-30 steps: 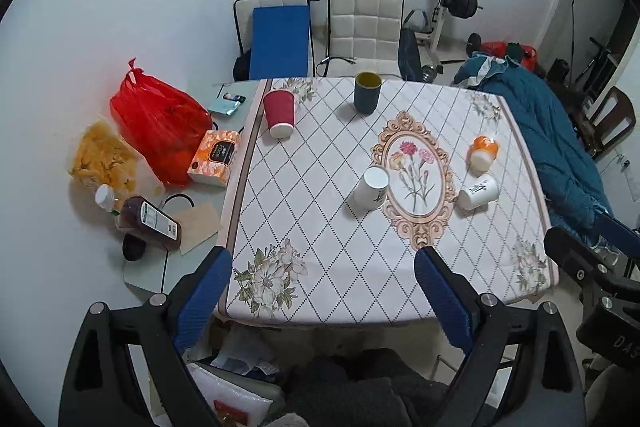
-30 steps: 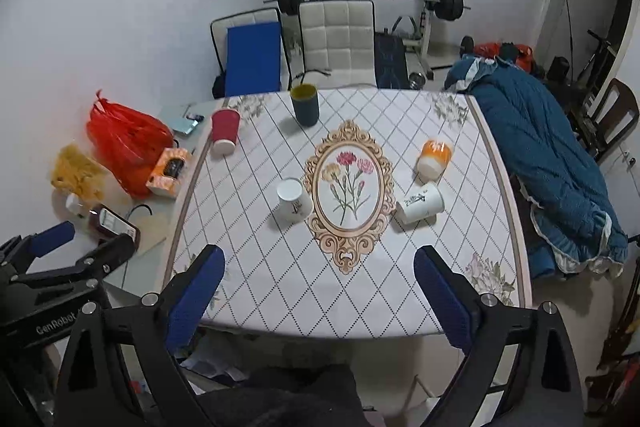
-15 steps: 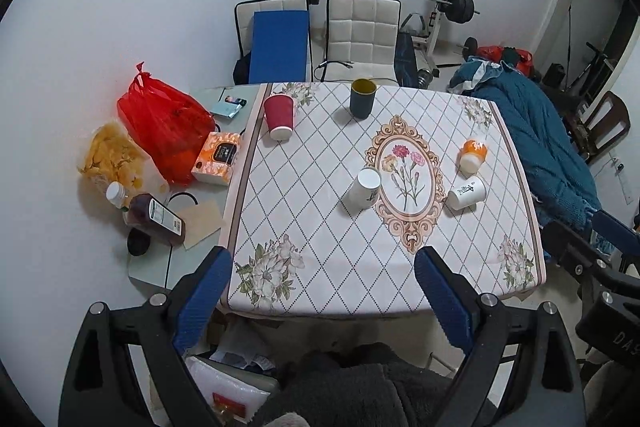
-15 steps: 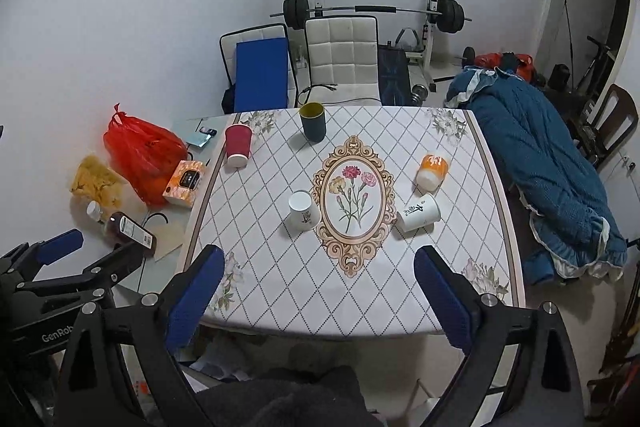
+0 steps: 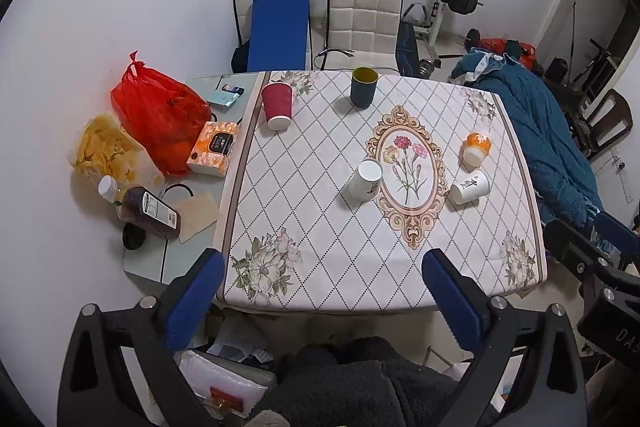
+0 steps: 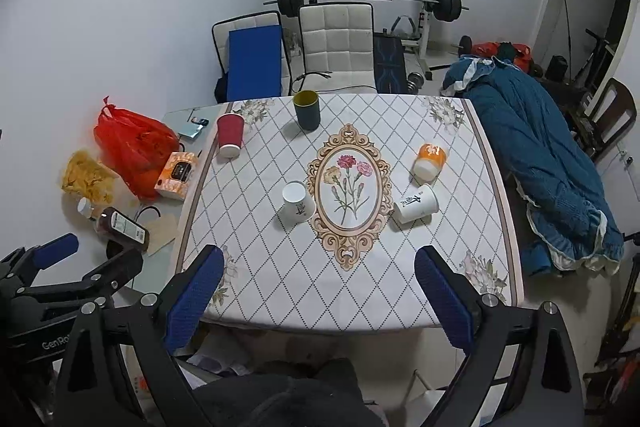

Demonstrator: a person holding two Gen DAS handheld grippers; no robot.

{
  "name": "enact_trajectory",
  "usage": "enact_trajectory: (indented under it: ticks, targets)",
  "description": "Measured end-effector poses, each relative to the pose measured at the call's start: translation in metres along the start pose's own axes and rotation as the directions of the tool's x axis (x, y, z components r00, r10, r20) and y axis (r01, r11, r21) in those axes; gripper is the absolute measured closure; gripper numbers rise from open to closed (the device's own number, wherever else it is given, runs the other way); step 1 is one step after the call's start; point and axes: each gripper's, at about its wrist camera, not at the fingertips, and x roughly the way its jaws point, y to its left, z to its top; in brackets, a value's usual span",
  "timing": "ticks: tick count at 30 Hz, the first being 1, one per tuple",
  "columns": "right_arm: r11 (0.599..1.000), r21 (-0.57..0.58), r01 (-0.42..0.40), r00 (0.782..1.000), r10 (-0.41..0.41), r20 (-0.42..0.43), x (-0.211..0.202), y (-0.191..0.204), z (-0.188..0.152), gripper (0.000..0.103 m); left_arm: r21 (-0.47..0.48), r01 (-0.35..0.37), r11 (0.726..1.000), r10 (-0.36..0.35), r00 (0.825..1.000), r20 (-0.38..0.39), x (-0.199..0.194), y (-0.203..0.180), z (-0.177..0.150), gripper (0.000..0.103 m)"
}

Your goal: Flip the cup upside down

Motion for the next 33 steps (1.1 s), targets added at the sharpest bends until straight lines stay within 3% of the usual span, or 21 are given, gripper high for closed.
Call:
enact_trajectory:
  ticks: [33]
  targets:
    - [1.0, -0.003, 0.022, 1.0, -0.022, -0.017, 0.013, -0.008, -0.002, 0.005, 0.007, -0.023, 1.0, 0.023, 1.0, -0.006, 0.006, 0.01, 0.004, 0.002]
